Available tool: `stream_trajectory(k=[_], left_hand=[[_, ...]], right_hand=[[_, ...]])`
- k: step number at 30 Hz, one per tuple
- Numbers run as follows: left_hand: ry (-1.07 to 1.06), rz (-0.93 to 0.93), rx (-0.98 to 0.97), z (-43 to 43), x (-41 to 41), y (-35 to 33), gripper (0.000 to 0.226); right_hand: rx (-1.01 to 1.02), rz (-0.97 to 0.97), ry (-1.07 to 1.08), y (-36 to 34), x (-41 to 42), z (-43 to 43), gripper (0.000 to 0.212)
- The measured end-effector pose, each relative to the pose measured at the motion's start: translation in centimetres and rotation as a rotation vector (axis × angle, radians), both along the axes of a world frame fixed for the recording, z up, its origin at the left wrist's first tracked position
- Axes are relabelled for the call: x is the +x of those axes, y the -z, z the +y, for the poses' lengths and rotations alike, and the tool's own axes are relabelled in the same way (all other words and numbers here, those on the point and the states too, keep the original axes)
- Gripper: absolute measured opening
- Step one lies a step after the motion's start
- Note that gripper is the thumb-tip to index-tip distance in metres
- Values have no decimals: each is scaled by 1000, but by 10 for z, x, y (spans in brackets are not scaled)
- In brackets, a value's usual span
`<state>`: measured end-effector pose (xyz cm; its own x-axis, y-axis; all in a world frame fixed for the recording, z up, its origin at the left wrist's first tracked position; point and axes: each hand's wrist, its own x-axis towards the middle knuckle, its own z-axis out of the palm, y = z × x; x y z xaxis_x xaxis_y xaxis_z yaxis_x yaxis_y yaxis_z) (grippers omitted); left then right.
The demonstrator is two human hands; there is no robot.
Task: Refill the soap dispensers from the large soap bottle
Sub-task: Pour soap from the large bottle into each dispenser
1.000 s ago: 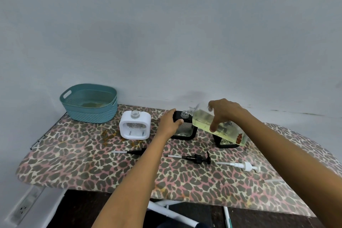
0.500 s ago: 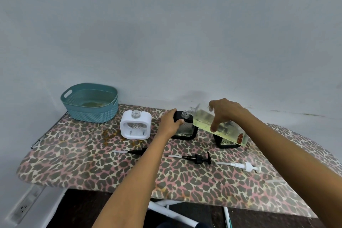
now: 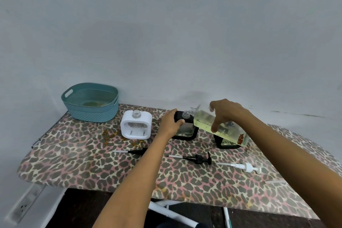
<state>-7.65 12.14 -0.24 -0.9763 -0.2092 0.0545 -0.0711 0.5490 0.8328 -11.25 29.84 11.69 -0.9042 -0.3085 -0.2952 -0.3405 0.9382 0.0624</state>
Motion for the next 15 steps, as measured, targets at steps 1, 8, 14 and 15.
stream_trajectory(k=[1, 8, 14, 15], left_hand=[[0, 1, -2, 0, 0, 0, 60], [8, 1, 1, 0, 1, -1, 58], [7, -2, -1, 0, 1, -1, 60], [7, -4, 1, 0, 1, -1, 60]], right_hand=[[-2, -1, 4, 0, 0, 0, 84], [7, 1, 3, 1, -1, 0, 83], [-4, -9, 12, 0, -1, -1, 84], [-2, -9, 12, 0, -1, -1, 84]])
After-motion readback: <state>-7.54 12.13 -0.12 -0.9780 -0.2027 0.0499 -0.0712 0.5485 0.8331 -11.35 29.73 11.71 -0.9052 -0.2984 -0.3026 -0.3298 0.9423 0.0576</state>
